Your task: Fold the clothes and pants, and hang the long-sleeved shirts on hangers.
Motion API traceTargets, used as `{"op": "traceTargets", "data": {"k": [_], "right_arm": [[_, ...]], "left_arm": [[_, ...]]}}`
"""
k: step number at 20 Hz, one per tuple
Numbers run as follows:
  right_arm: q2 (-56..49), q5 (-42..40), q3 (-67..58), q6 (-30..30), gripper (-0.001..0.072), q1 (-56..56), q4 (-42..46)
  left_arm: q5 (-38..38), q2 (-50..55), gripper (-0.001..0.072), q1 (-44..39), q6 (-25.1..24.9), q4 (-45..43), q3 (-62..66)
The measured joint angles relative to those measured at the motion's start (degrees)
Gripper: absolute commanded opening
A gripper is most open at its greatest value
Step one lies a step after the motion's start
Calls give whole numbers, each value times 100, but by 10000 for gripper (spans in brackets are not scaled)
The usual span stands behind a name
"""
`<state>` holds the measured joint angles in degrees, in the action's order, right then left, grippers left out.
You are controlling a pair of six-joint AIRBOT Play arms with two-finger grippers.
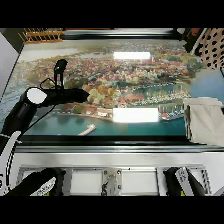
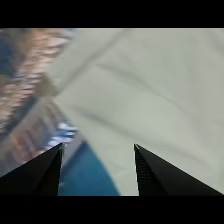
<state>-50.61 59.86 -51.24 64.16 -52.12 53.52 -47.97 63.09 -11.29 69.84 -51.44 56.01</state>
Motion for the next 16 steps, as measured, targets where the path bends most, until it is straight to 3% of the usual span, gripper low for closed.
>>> {"op": "traceTargets", "data": {"k": [6, 10, 11, 12, 13, 16], "right_arm": [[103, 11, 26, -682, 466, 3082, -846], [114, -94, 26, -828, 465, 4415, -986], [114, -105, 26, -835, 435, 4618, -1005], [114, -118, 26, -868, 257, 4756, -1025], [114, -118, 26, -870, 26, 4863, -1027], [114, -133, 26, -872, 10, 5023, -1067]], "left_arm": [[-2, 0, 7, 0, 13, 0, 0], [-2, 0, 7, 0, 11, 2, 0], [-2, 0, 7, 0, 11, 2, 0], [-2, 0, 7, 0, 11, 2, 0], [-2, 0, 7, 0, 11, 2, 0], [-2, 0, 7, 0, 9, 4, 0]]}}
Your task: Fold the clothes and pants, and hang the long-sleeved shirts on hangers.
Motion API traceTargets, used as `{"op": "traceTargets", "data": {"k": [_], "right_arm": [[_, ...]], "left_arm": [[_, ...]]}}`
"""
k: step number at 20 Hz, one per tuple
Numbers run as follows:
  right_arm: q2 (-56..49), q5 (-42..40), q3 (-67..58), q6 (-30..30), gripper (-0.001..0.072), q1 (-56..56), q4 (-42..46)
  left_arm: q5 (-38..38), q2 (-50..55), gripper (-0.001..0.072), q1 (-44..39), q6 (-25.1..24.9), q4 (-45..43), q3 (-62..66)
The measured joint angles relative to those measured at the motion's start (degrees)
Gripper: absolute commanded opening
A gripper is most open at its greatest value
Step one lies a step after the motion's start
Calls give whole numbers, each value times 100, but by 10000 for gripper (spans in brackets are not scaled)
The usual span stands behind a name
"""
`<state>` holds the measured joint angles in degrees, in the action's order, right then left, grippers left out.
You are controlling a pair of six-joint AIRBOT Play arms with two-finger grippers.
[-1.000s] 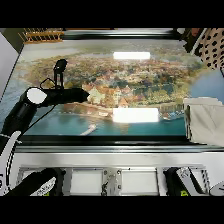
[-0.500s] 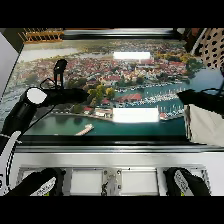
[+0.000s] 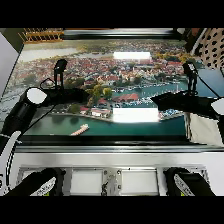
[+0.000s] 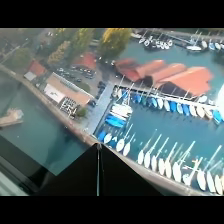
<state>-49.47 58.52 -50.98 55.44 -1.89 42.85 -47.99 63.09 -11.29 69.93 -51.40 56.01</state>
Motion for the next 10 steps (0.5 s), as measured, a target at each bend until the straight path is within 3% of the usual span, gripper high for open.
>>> {"op": "traceTargets", "data": {"k": [10], "right_arm": [[0, 0, 0, -17, 10, 85, -22]], "left_arm": [[0, 0, 7, 0, -9, 0, 0]]}}
